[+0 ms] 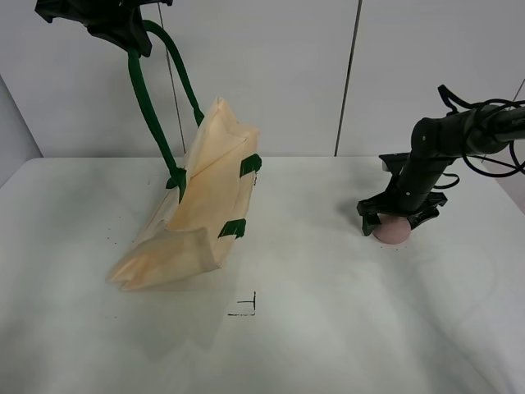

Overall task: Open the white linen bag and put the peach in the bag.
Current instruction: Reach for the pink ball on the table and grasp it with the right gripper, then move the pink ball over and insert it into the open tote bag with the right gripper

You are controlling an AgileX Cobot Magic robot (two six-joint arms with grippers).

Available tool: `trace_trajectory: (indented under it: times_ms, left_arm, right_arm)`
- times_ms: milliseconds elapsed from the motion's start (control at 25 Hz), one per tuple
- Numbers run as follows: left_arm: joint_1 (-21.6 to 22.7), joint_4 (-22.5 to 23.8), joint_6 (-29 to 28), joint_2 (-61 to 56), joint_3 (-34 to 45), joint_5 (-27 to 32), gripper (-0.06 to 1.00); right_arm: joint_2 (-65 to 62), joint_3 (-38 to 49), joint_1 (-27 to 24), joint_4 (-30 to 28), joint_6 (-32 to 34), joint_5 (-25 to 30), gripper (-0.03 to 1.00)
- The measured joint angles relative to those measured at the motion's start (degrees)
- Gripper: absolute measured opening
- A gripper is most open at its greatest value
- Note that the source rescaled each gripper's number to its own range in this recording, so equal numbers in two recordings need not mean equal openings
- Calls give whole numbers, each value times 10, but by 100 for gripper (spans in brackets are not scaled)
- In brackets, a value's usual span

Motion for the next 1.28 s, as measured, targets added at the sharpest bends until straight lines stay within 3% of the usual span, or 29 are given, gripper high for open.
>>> trace_trajectory:
  times_ms: [40, 80, 160, 240, 280, 520, 720, 1000, 1280]
  left_arm:
    - [0, 0, 0, 0, 0, 0, 0]
    - [0, 0, 0, 0, 0, 0, 0]
    - [0, 0, 0, 0, 0, 0, 0]
    - [0, 0, 0, 0, 0, 0, 0]
    - [0, 0, 0, 0, 0, 0, 0]
    - [0, 0, 0, 0, 0, 0, 0]
    - [0, 0, 0, 0, 0, 0, 0]
    - [0, 0, 0, 0, 0, 0, 0]
    - [0, 0, 0, 0, 0, 0, 0]
  right_arm:
    - [1, 0, 0, -1, 0, 0, 81]
    - [2, 0, 0, -2, 0, 0, 66]
    - [-1, 0, 0, -3, 0, 0, 25]
    - [-11, -3, 0, -2, -3, 3, 5]
    - [-17, -7, 0, -1, -8, 8, 1]
    - [-65, -98, 21, 24, -47, 88, 0]
    - [-84, -223, 74, 98, -75, 158, 0]
    - [-77, -256, 187, 183, -83, 120, 0]
    - [-11, -256, 277, 200, -90, 68, 0]
